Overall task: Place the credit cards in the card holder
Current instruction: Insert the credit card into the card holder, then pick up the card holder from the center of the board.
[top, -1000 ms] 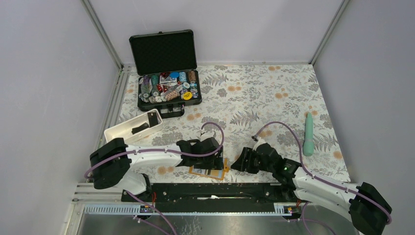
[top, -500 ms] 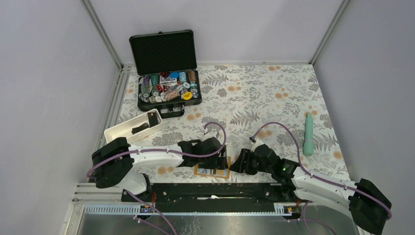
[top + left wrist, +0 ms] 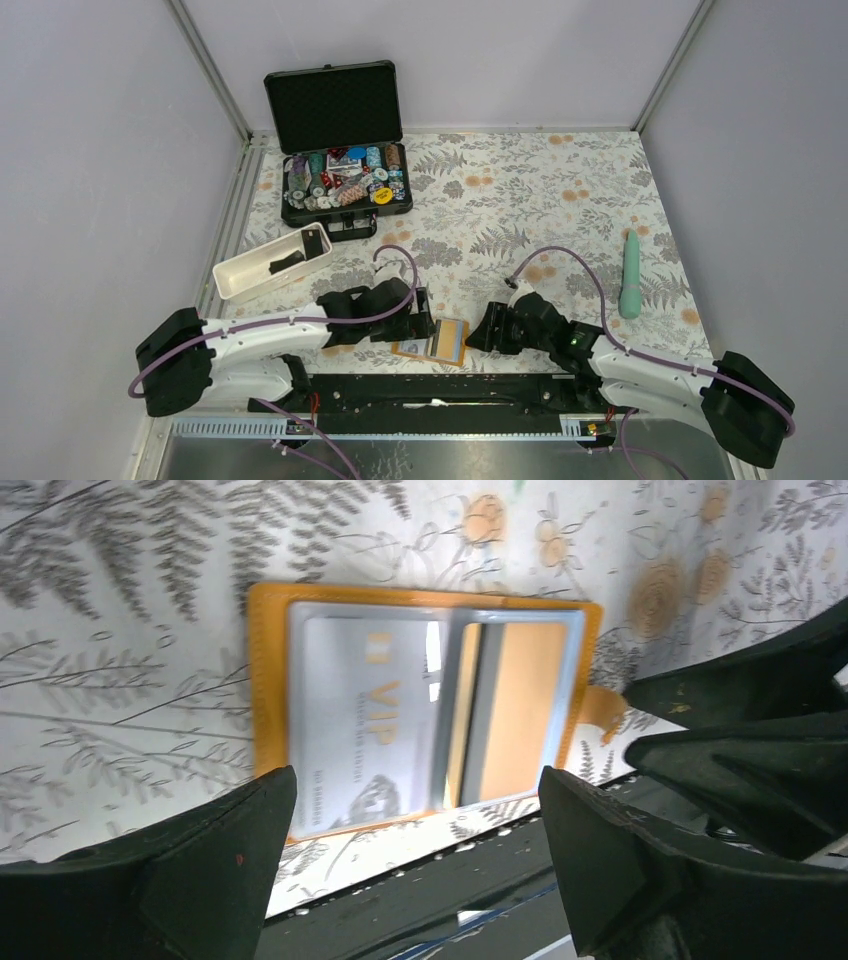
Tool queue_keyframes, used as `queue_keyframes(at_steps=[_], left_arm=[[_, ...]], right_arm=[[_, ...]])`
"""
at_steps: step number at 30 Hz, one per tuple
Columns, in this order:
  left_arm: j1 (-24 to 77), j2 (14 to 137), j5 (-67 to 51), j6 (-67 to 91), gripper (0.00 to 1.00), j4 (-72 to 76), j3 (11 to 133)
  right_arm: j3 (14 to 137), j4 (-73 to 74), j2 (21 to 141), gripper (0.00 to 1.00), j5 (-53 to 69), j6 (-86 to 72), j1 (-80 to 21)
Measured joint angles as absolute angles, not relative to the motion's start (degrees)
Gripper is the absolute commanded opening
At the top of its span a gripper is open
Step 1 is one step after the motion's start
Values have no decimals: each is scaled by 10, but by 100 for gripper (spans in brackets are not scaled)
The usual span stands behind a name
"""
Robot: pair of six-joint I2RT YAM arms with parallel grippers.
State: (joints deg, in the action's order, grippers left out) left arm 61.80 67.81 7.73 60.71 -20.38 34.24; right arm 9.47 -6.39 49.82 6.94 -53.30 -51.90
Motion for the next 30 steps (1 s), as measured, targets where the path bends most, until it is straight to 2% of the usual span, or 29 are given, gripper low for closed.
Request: queue_keyframes(at_steps=[11,20,30], left_arm=[[579,613,77,635,95,-214,264],[573,602,36,657,77,-74,208],[573,575,23,660,68,-41,181]], right_arm=[[100,-99,535,60,69,-531,-533],[101,-132,564,57,65,-532,-540],[103,-156,584,56,32,-538,-548]])
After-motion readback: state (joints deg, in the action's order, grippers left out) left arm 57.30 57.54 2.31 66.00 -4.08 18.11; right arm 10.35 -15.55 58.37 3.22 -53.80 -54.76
